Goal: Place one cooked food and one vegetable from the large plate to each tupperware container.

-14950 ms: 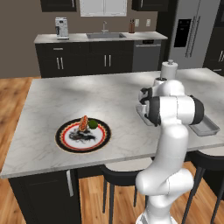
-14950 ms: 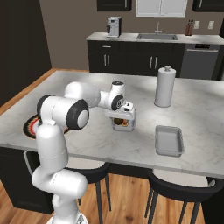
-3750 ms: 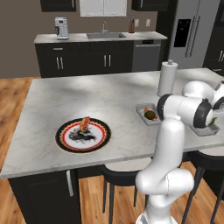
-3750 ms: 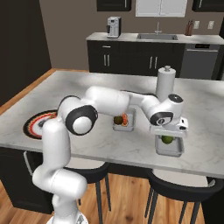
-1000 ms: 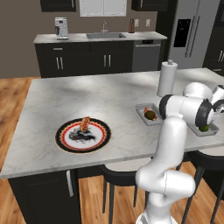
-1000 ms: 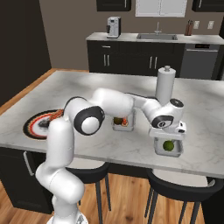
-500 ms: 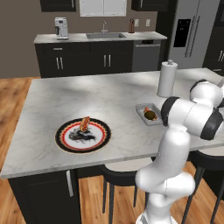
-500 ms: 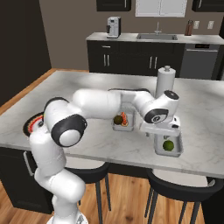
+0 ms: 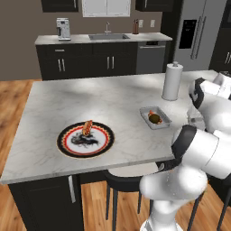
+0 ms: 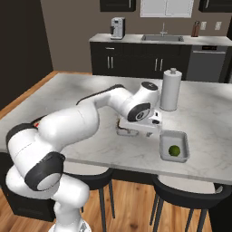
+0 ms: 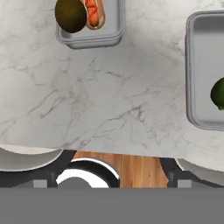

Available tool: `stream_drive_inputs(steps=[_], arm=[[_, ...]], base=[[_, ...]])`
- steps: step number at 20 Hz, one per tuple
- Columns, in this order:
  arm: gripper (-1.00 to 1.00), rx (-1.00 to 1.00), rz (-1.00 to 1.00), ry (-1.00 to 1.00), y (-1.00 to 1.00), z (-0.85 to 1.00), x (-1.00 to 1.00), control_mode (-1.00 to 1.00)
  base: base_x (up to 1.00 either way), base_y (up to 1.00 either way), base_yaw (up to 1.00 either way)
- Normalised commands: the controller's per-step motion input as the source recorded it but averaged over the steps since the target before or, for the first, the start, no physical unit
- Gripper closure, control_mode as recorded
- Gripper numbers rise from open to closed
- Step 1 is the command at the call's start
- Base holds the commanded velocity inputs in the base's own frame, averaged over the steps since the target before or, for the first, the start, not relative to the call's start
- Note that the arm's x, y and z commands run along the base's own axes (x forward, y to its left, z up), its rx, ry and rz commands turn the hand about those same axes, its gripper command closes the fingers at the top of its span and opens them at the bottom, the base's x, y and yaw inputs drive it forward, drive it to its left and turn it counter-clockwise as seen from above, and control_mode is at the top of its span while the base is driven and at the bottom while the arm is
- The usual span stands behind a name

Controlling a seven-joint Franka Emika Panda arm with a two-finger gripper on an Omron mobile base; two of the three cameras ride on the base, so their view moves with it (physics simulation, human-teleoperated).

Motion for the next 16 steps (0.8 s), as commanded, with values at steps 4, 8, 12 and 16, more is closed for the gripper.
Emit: stream_drive_inputs(steps=[4,8,12,16], arm=[[-1.00,-0.04,-0.16,0.00,1.00,0.25,-0.16,-1.00],[-1.00,-0.05,-0.19,0.00,1.00,0.09,-0.03,-1.00],[-1.00,-0.07,-0.16,0.00,1.00,0.03,0.00,-1.00],[-1.00,-0.09,-0.15,0.03,1.00,0.00,0.06,-1.00]], base=[[0.00,0.00,0.00],[0.00,0.00,0.00],[0.00,0.00,0.00],[0.00,0.00,0.00]])
